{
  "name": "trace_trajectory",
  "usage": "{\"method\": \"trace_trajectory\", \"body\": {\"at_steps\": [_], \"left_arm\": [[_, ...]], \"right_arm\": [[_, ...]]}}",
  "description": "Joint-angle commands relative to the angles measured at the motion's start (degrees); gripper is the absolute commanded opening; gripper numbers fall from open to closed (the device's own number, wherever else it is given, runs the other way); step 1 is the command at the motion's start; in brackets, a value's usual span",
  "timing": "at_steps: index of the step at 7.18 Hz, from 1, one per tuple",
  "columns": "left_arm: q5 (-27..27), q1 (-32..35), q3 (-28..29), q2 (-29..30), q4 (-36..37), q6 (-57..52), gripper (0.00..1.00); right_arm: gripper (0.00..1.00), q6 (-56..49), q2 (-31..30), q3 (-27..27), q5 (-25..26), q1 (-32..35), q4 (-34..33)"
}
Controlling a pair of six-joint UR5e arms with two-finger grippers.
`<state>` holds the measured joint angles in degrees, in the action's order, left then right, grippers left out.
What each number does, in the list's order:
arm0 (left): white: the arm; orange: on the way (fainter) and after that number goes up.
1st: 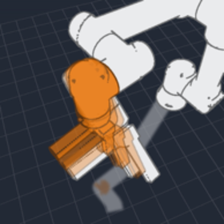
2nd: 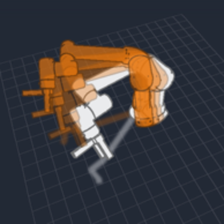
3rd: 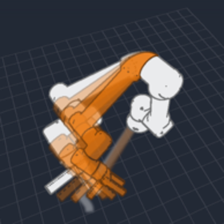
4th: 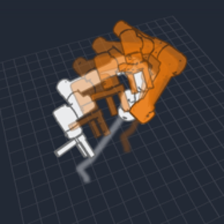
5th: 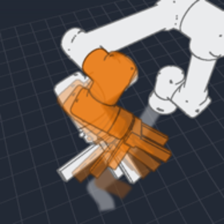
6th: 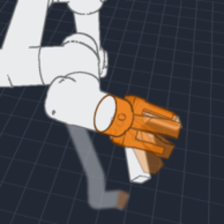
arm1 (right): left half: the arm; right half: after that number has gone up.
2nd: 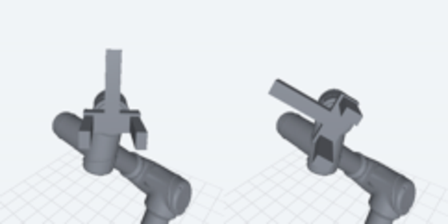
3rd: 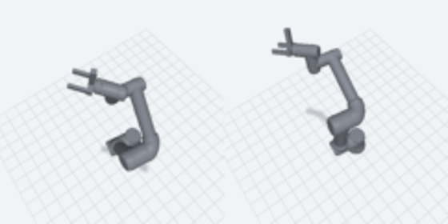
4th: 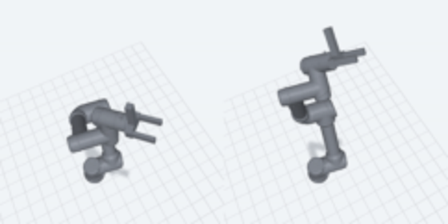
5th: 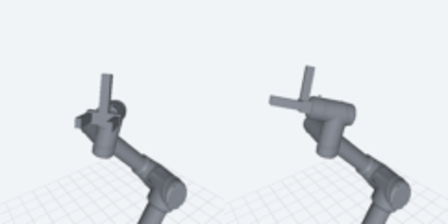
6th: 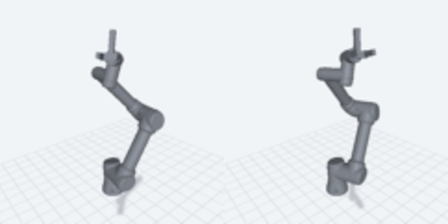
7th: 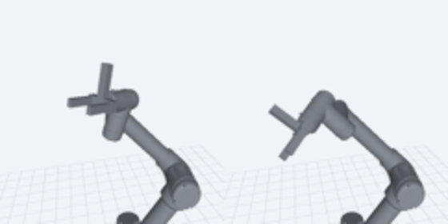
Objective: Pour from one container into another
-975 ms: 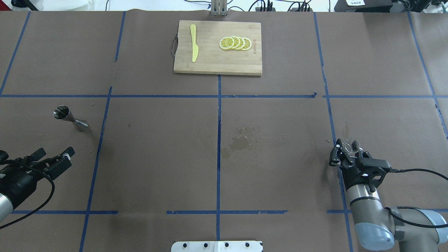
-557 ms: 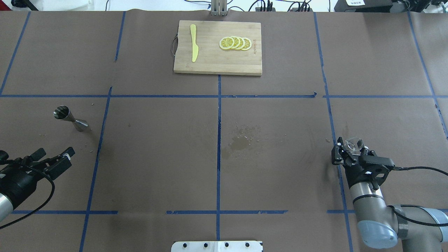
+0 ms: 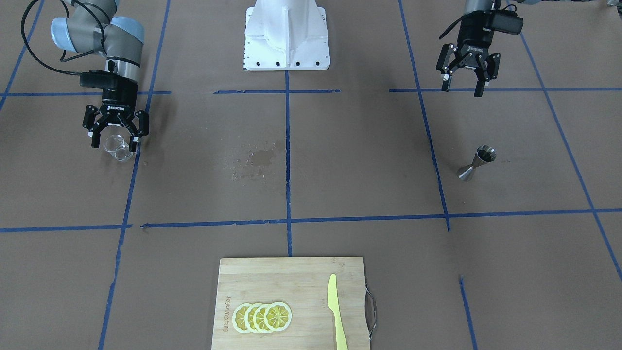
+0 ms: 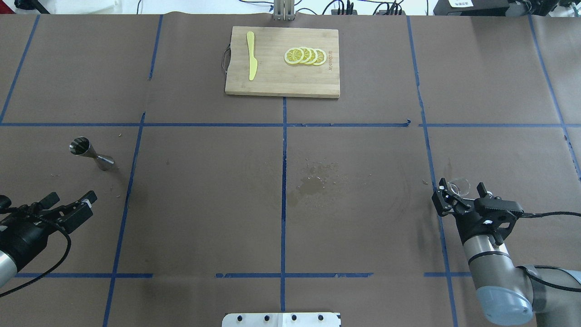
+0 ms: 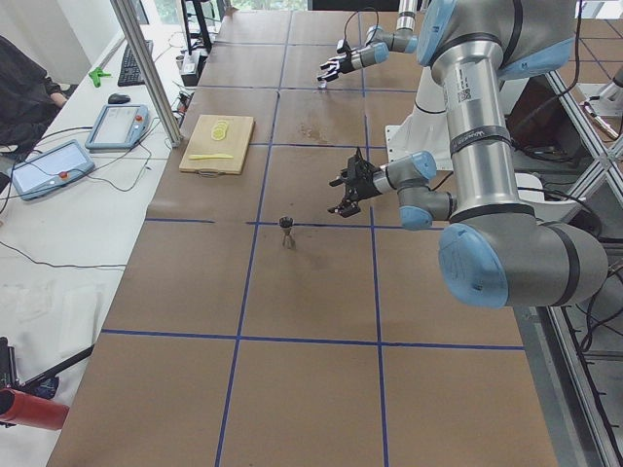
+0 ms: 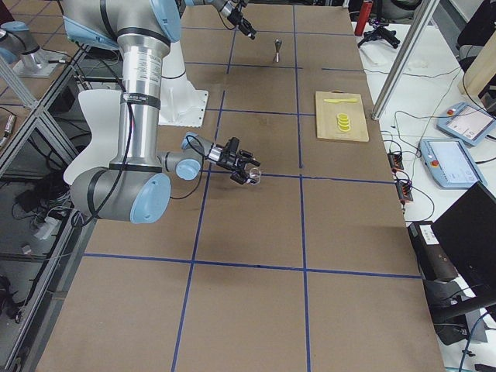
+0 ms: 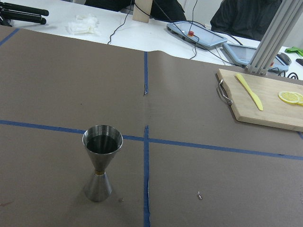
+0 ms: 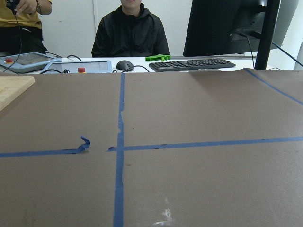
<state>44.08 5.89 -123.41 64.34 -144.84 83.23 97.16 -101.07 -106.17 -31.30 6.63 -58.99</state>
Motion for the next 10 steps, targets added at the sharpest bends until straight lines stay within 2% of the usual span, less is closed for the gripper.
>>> {"method": "trace_trajectory", "body": {"at_steps": [1,2,3,4,5,6,7,8,9,10], "left_arm": [[3.1,0.1,-2.3,0.0,0.0,-0.3,0.99],[5.8,0.3,-5.6,-0.4,1.2,-1.0,0.99],[11.7,0.6,-12.7,-0.9,8.6,-1.1,0.99],[18.7,2.1,-21.2,-0.5,19.7,-1.1,0.99],[25.1,4.9,-25.2,0.8,25.9,-1.1,0.99],[32.5,11.0,-25.3,6.1,31.0,-4.0,0.99],[35.0,14.2,-24.9,11.9,37.6,-7.6,0.99],[35.4,14.6,-23.0,16.7,40.7,-8.9,0.99],[36.0,14.6,-20.6,19.8,40.9,-8.9,0.99],[36.5,14.9,-19.6,21.6,41.0,-10.1,0.99]], "right_arm": [[1.00,-1.5,-2.8,-5.2,-8.8,-0.1,-0.2],[1.00,-3.8,-6.4,-9.9,-13.1,-0.1,-0.2],[1.00,-4.6,-8.7,-12.0,-16.0,0.0,-0.2],[1.00,-4.8,-9.2,-12.5,-18.3,0.1,-0.2],[1.00,-5.3,-9.9,-13.6,-20.5,0.1,-0.2],[1.00,-5.9,-11.2,-16.0,-23.6,0.1,-0.2],[1.00,-6.3,-12.5,-19.2,-27.5,0.1,-0.2],[1.00,-8.6,-13.2,-22.1,-31.0,0.6,-0.6],[1.00,-13.9,-14.3,-24.8,-37.6,5.0,-0.9],[1.00,-20.0,-14.1,-25.2,-47.2,13.0,-0.8]]}}
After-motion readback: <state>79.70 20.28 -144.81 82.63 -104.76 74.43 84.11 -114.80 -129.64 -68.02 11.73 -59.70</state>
